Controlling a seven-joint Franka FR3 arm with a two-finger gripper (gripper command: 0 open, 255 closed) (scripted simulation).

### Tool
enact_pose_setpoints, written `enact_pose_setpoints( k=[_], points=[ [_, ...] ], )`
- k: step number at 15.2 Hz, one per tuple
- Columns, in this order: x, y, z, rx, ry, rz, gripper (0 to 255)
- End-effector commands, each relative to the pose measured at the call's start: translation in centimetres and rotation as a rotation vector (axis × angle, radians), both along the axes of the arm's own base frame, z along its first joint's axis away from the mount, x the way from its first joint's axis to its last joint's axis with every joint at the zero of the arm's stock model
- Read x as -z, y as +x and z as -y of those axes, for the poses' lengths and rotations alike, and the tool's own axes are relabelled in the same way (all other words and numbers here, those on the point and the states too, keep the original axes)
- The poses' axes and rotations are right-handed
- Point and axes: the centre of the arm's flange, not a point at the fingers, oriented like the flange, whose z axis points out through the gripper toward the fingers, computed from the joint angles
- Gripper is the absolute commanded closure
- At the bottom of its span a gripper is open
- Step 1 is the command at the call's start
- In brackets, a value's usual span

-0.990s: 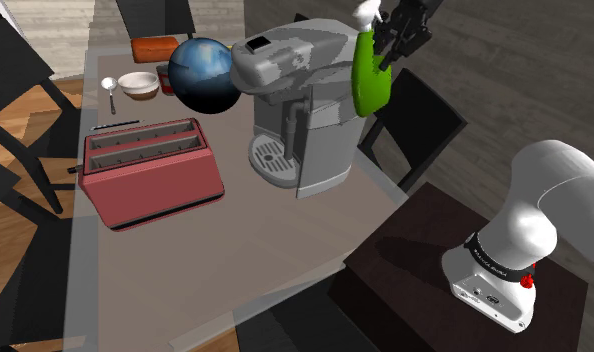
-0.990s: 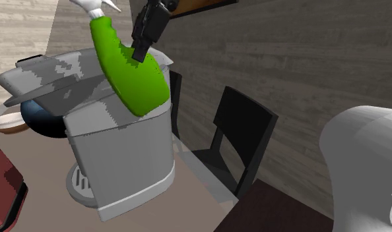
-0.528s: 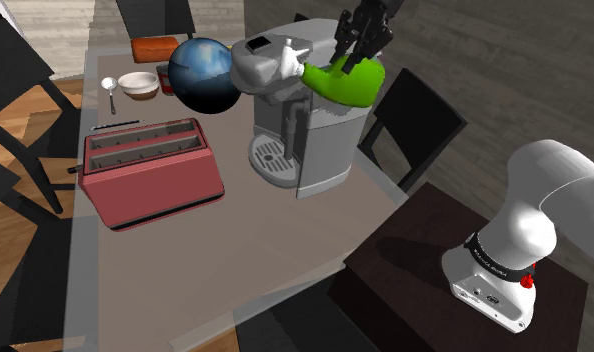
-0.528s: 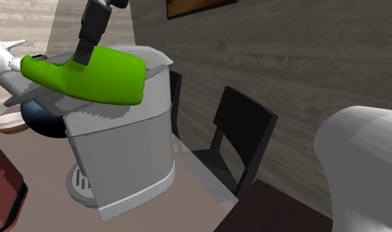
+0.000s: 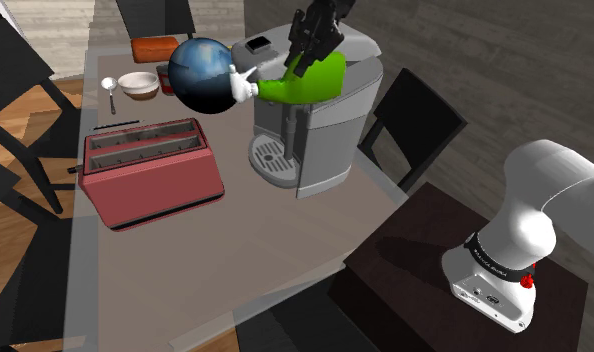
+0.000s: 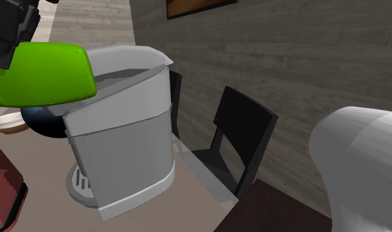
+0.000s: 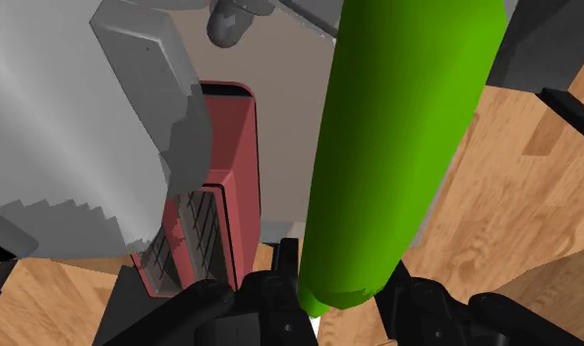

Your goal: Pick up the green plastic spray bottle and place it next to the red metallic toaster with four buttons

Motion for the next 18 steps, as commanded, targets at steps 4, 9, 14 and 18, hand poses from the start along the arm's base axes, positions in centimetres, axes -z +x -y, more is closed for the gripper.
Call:
enact_pose_setpoints(
  k=[4,9,14,18],
  points=[
    [-0.1,2.3,-6.1,0.001,0.001,0.000,255],
    [-0.1,4.8,-12.4,0.001,0.001,0.000,255],
    [2.5,4.8,-12.4,0.001,0.001,0.000,255],
    [4.6,4.8,-12.4,0.001,0.001,0.000,255]
  ],
)
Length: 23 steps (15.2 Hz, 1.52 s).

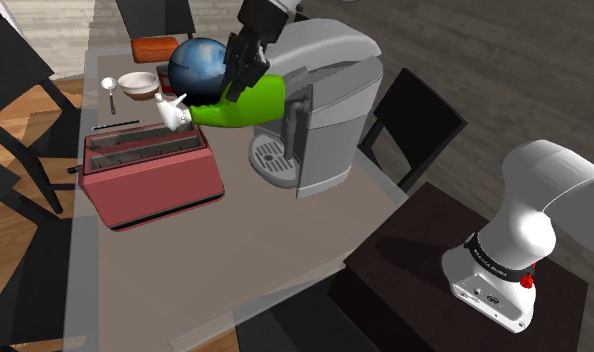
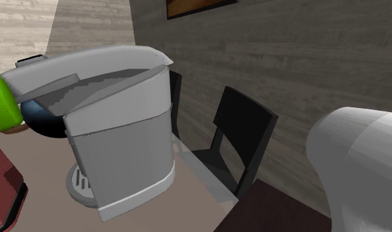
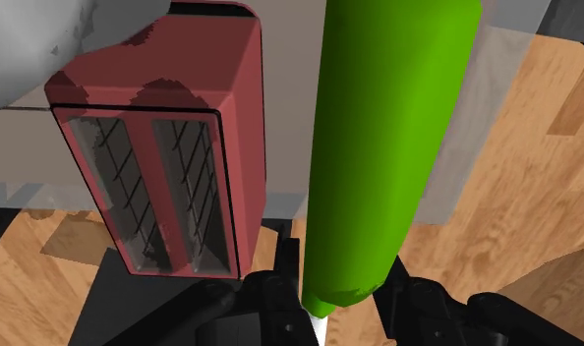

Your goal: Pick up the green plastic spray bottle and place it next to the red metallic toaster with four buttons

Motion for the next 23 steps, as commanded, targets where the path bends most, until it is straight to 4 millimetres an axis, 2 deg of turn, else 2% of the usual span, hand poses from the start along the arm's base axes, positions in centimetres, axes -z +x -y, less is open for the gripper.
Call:
enact_pose_setpoints(
  k=[1,23],
  points=[
    [1.1,0.0,-0.1,0.000,0.000,0.001,255],
    [12.7,0.0,-0.1,0.000,0.000,0.001,255]
  ],
)
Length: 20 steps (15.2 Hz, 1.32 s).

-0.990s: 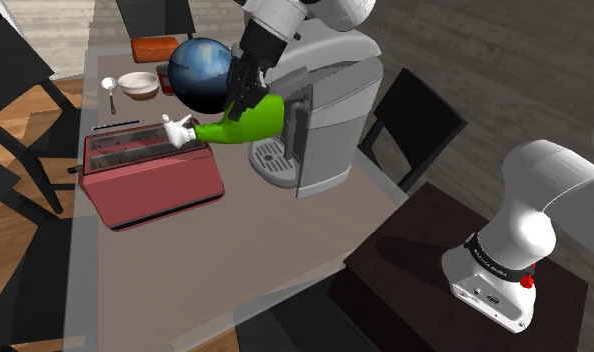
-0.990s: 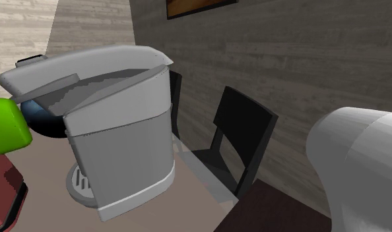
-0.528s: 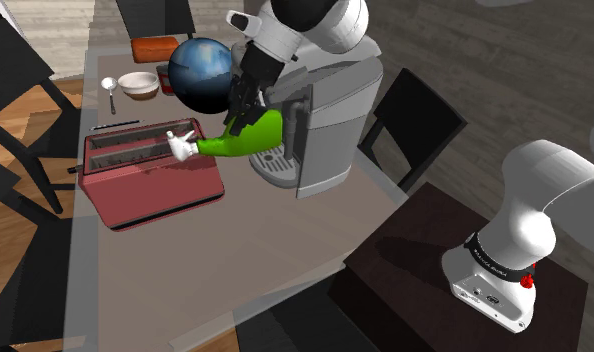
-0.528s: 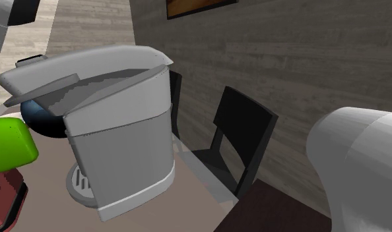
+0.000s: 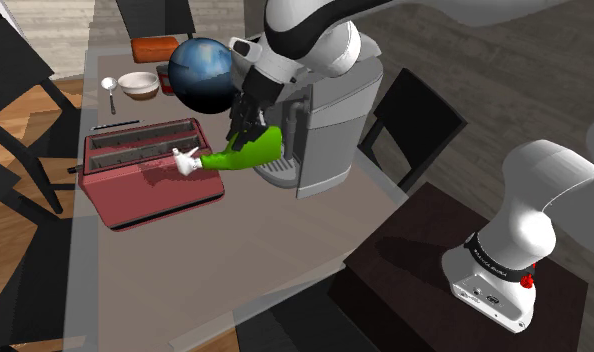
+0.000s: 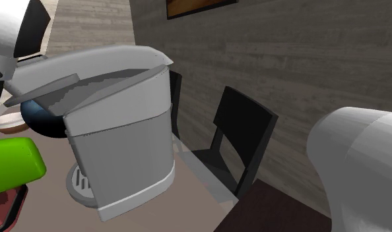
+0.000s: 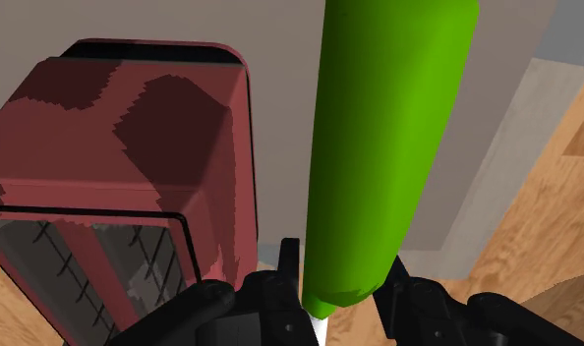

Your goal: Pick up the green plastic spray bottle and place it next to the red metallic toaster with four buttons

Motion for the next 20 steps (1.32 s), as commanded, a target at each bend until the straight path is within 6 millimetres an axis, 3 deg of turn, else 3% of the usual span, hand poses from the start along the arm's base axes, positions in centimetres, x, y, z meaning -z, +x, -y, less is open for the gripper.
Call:
enact_pose_setpoints(
  k=[1,20],
  points=[
    [1.1,0.1,0.0,0.000,0.000,0.000,255],
    [11.1,0.1,0.0,0.000,0.000,0.000,255]
  ],
)
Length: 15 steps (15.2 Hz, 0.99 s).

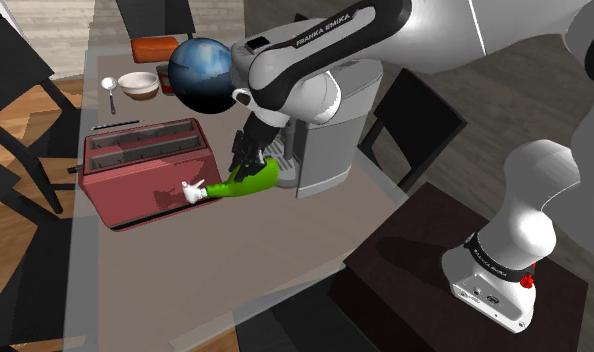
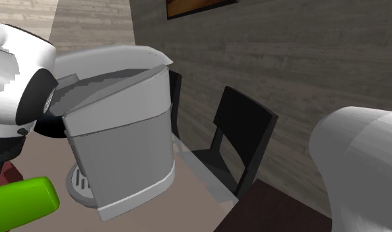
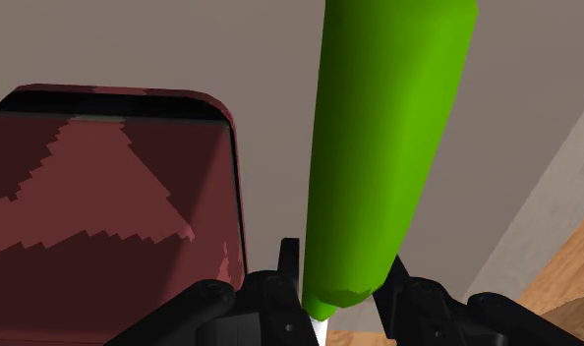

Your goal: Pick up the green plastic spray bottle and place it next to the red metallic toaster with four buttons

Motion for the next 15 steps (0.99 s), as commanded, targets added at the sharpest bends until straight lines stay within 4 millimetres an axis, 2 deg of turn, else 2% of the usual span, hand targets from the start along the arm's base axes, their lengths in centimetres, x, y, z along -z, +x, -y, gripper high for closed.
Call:
enact_pose_setpoints(
  k=[1,6,14,15],
  points=[
    [1.5,0.1,0.3,0.005,-0.004,-0.005,255],
    [4.1,0.1,0.3,0.005,-0.004,-0.005,255],
    [4.1,0.1,0.3,0.005,-0.004,-0.005,255],
    [4.0,0.1,0.3,0.005,-0.004,-0.005,0]
  ],
)
